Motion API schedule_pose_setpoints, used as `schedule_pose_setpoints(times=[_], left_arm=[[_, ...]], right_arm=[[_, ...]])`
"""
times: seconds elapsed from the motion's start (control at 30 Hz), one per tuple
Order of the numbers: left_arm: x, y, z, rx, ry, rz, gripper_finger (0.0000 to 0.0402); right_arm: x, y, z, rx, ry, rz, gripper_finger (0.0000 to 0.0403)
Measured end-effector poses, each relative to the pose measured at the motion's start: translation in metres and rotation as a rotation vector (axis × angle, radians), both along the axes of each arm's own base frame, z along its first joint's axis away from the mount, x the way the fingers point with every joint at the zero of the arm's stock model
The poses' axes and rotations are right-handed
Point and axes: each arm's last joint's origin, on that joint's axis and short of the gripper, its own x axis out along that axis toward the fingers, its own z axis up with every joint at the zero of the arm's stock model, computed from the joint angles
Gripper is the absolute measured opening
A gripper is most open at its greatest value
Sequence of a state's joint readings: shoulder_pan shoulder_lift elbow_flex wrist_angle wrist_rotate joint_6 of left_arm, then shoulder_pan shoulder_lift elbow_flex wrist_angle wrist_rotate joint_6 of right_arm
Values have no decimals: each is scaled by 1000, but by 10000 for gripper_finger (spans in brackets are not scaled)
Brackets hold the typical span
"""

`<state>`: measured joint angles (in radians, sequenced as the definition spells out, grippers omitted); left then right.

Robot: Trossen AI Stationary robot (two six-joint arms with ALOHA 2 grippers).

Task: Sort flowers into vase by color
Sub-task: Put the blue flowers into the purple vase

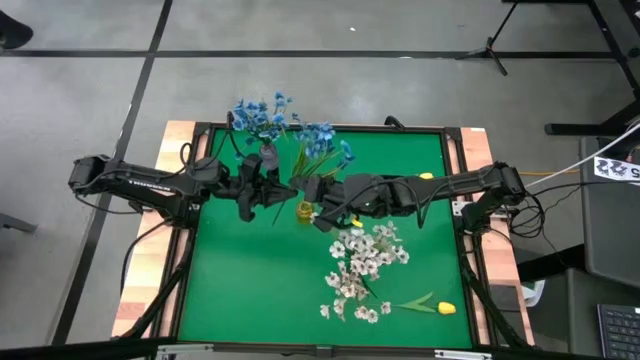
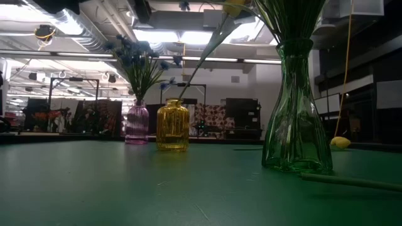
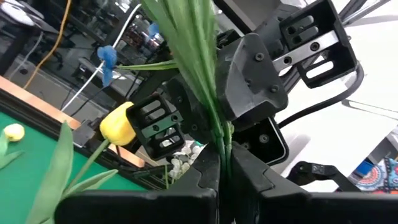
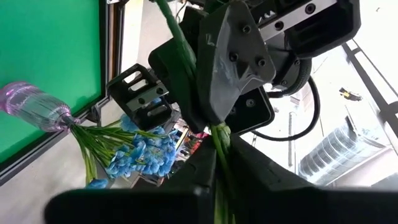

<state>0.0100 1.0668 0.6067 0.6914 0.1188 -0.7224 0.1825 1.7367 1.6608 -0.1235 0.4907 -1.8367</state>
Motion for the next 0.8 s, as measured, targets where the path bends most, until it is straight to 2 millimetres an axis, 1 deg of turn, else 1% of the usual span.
schedule_pose_setpoints(times=[0.1, 0.3, 0.43, 0.53, 0.6, 0.7, 0.8], left_arm=[[0, 3, 0, -8, 0, 28, 7], [-1, 9, 2, -31, -17, 64, 14], [-3, 15, 4, -21, -31, 127, 8], [-7, 17, 8, 70, -51, 208, 6], [-10, 15, 12, 151, -64, 278, 7], [-17, 8, 17, 281, -75, 386, 8], [-22, -5, 21, 401, -67, 476, 6]], right_arm=[[0, 0, 0, 3, -5, -19, 68], [-1, -2, -1, 28, -17, -99, 163], [-2, -3, -1, 15, -20, -159, 208], [-4, 1, 0, -5, -22, -211, 226], [-5, 6, 0, -29, -18, -236, 231], [-10, 15, 1, -59, -8, -262, 231], [-18, 25, 7, -75, -16, -285, 232]])
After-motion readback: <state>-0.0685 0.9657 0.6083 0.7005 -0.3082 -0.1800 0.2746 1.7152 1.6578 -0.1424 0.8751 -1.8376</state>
